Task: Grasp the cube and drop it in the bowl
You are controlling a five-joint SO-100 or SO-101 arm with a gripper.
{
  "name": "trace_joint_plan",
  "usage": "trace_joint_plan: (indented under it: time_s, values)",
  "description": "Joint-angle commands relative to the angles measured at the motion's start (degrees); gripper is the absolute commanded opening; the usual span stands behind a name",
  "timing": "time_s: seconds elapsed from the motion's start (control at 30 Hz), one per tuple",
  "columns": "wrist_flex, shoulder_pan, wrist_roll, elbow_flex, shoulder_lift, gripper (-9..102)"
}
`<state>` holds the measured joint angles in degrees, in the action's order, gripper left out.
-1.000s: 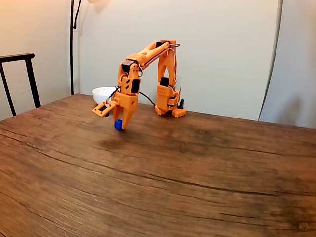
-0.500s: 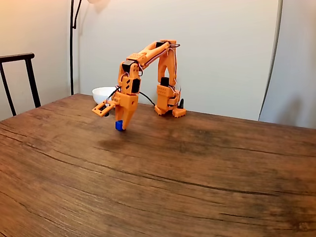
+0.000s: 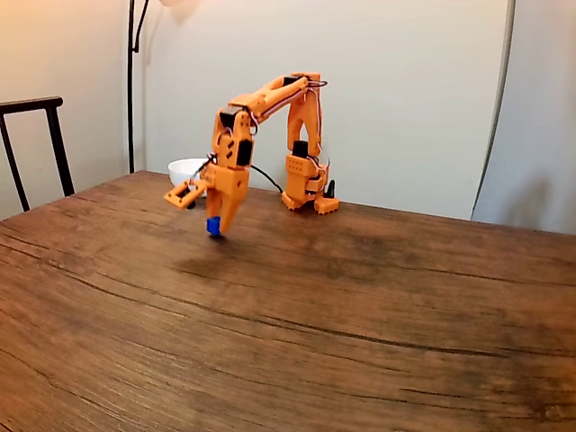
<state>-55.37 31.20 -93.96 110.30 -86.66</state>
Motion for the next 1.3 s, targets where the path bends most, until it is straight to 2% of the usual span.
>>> trace_joint_plan:
  time_s: [0.0,0.37,0.57,0.8,1.1,1.27]
  values:
    - [-4.83,0.26,-1.76,-7.29,-1.32,3]
    - [-29.36,2.55,-5.1,-26.37,-2.02,4]
    - [-35.86,7.21,-7.56,-26.81,-12.04,4]
    - [-37.88,13.45,-9.67,-19.95,-26.89,4]
    - [-36.83,22.59,-9.67,-3.16,-44.38,4]
    - [-30.15,31.46,-13.89,3.6,-50.54,4]
